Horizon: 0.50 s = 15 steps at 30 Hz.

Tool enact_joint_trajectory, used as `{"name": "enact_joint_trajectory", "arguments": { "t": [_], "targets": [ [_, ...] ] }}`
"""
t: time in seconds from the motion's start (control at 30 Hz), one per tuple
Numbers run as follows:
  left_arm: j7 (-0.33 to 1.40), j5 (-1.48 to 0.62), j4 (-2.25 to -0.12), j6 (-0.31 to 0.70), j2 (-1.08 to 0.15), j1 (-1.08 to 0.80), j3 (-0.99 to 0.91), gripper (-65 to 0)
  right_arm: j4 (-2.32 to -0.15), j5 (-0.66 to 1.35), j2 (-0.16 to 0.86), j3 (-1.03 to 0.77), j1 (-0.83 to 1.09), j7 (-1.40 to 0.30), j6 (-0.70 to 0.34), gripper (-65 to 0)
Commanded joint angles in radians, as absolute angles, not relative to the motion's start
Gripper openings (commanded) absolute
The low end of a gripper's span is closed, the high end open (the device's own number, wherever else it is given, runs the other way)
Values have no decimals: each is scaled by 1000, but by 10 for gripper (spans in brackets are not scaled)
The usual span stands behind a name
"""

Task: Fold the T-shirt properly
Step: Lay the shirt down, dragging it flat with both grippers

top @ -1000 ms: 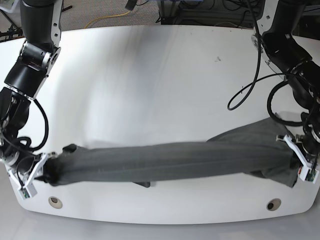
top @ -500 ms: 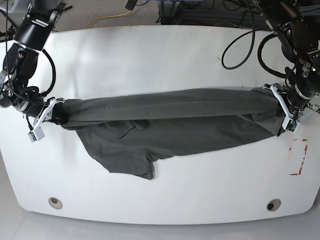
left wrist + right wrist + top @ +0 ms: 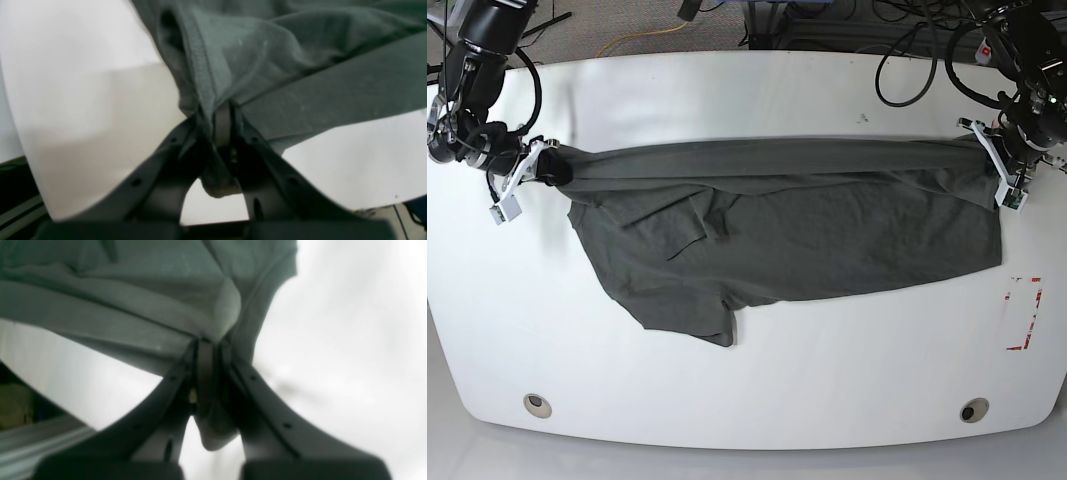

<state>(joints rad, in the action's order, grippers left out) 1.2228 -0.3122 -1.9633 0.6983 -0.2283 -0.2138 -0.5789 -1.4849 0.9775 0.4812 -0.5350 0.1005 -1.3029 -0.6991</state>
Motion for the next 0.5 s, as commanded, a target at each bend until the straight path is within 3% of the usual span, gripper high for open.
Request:
{"name": "enact_joint_trajectory", "arguments": {
  "t": [0.0, 0.07, 0.2, 0.27, 0.33, 0.47],
  "targets": [
    [1211, -303, -1975, 698, -248, -231, -587, -618, -1503, 990, 530, -549, 110, -1302, -698, -631],
    [1211, -303, -1975, 698, -248, -243, -585, -553, -1503, 990, 532, -547, 127, -1302, -698, -596],
    [1211, -303, -1975, 698, -249, -278, -587, -310, -1503, 990, 533, -547, 148, -1326, -698, -457],
    [1211, -302, -1974, 698, -249, -283, -587, -221, -1503, 990, 536, -547, 168, -1334, -698, -377],
    [1211, -302, -1962, 698, -249, -292, -587, -158, -1503, 990, 538, -547, 182, -1334, -698, -293],
    [1214, -317, -1952, 698, -286, -294, -587, -156, -1504, 993, 539, -550, 186, -1336, -698, -152]
  ]
}}
